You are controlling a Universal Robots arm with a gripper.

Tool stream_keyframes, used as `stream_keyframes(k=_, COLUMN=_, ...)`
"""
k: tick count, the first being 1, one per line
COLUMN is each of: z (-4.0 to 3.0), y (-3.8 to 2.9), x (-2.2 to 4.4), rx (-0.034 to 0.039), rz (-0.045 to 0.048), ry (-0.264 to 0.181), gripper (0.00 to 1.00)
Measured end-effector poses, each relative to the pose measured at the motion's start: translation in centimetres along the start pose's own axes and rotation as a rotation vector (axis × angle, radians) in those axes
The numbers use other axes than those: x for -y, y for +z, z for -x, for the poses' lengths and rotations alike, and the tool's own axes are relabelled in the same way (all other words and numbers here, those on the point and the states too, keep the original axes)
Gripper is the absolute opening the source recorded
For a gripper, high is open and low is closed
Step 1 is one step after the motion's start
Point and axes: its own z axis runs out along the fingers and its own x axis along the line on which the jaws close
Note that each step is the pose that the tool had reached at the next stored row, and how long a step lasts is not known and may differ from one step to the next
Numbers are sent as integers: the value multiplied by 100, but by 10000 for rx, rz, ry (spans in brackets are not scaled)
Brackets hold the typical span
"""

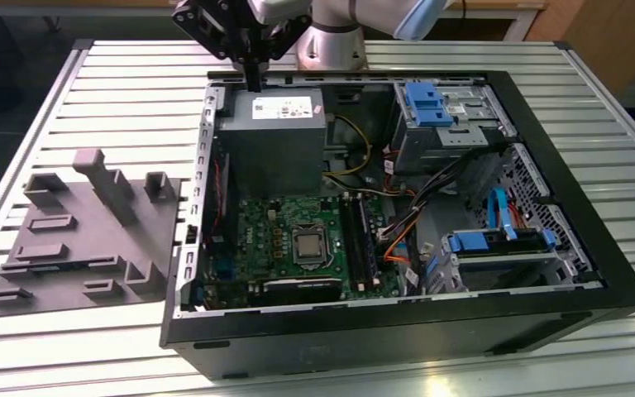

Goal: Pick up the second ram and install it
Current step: 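Reach for the second ram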

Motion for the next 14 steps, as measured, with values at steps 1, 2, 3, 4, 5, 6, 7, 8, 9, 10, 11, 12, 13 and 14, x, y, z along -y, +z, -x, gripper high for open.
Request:
stream_keyframes(k=1, z=-7, y=0, x=1, rx=1, rz=0, ry=0, gripper=11)
stream_keyframes(k=2, z=-15, y=0, x=1, rx=0, rz=0, ry=0, gripper=11)
stream_keyframes(k=3, z=-23, y=0, x=2, rx=0, rz=0, ry=0, gripper=11)
stream_keyframes(k=4, z=-31, y=-1, x=3, rx=1, rz=0, ry=0, gripper=11)
stream_keyframes(k=5, z=-39, y=-1, x=3, rx=0, rz=0, ry=0, gripper=11)
stream_keyframes(k=6, z=-47, y=-1, x=4, rx=0, rz=0, ry=0, gripper=11)
stream_keyframes(k=7, z=-56, y=-2, x=5, rx=0, rz=0, ry=0, gripper=11)
stream_keyframes(k=8, z=-65, y=-2, x=5, rx=0, rz=0, ry=0, gripper=11)
stream_keyframes(k=9, z=-73, y=-2, x=6, rx=0, rz=0, ry=-1, gripper=11)
stream_keyframes(k=10, z=-80, y=-2, x=6, rx=1, rz=1, ry=-1, gripper=11)
stream_keyframes(k=11, z=-87, y=-2, x=7, rx=1, rz=1, ry=-1, gripper=11)
stream_keyframes(k=12, z=-94, y=-2, x=8, rx=1, rz=1, ry=-1, gripper=11)
stream_keyframes(k=13, z=-101, y=-3, x=8, rx=1, rz=1, ry=-1, gripper=11)
stream_keyframes(k=14, z=-110, y=-3, x=8, rx=0, rz=0, ry=-1, gripper=11)
